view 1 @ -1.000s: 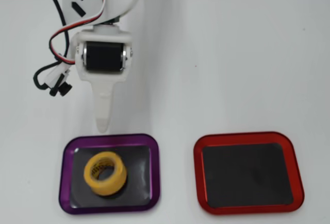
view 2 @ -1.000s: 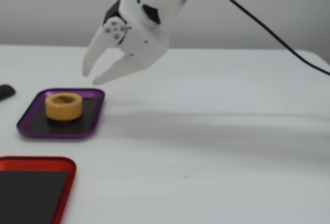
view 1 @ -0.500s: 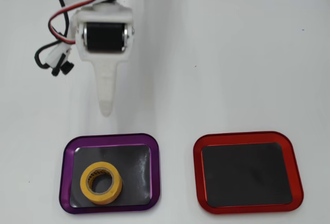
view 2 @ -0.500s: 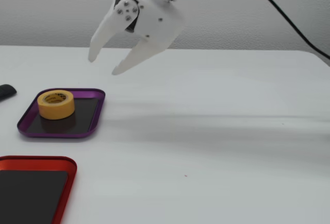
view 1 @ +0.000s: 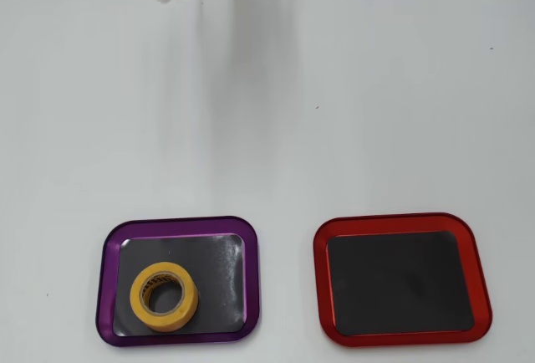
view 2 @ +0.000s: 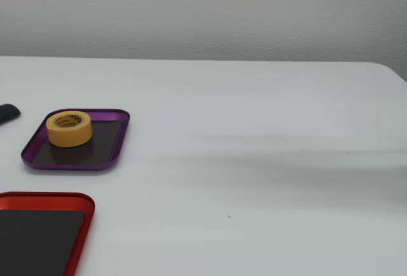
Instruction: Grasp a tape and put it in the right purple dish.
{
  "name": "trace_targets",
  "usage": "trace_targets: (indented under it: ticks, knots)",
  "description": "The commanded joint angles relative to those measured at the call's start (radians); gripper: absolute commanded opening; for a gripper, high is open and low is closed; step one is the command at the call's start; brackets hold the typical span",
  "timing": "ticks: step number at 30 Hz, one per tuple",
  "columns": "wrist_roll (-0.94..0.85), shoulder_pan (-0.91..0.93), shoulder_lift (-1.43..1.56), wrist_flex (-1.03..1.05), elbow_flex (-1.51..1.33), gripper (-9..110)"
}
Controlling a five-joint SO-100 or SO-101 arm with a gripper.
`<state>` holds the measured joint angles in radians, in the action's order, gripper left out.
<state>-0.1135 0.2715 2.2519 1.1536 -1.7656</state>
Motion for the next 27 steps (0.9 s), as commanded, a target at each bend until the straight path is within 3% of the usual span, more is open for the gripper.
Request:
trace_targets:
  ticks: [1,19,27]
  knots:
    - [0.072,-0.002,0.204,0.017,-0.137,15]
    - [0.069,-0.005,1.051,-0.115,-1.095,15]
    - [0.083,-0.149,1.210,-0.031,-1.269,15]
